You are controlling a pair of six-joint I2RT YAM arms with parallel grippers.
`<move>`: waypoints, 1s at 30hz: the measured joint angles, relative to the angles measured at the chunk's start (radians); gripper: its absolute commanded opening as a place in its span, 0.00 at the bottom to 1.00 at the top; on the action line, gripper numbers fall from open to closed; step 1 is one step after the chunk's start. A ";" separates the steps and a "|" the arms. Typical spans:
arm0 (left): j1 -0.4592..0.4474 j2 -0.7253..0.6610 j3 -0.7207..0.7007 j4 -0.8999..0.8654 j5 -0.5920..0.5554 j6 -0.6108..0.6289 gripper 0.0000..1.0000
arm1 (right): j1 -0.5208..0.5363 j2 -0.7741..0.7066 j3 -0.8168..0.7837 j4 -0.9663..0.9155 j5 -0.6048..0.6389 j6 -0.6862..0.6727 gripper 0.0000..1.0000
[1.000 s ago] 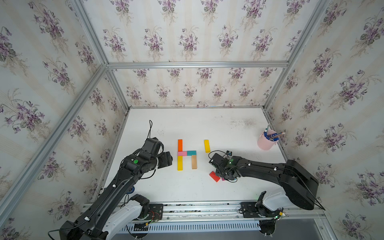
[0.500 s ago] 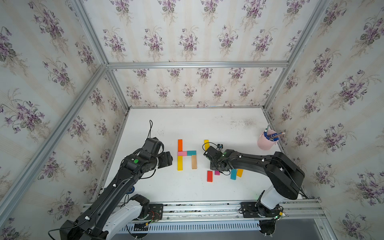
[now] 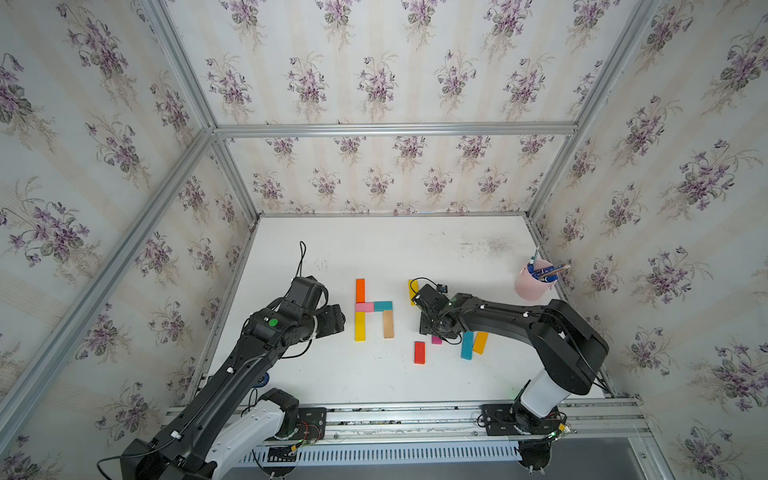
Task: Assemble the letter h with building blocks
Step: Move the building block to the center of the board.
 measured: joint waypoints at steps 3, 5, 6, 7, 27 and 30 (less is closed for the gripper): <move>0.000 0.000 0.000 0.000 0.000 0.000 0.78 | 0.033 -0.032 -0.036 -0.008 0.002 0.005 0.64; 0.000 0.001 0.000 0.000 0.001 0.000 0.78 | 0.035 -0.067 -0.077 -0.009 0.012 0.013 0.63; 0.000 0.002 0.000 0.000 0.002 0.000 0.78 | 0.037 -0.086 -0.097 -0.014 0.020 0.018 0.63; 0.000 0.003 0.000 0.001 0.003 0.000 0.78 | 0.037 -0.105 -0.116 -0.026 0.024 0.024 0.62; 0.000 0.001 0.000 0.010 0.007 -0.004 0.78 | -0.037 -0.185 -0.051 -0.078 0.057 0.019 0.89; 0.000 0.001 -0.001 0.010 0.007 -0.003 0.78 | -0.093 -0.138 -0.050 -0.040 0.032 -0.060 0.94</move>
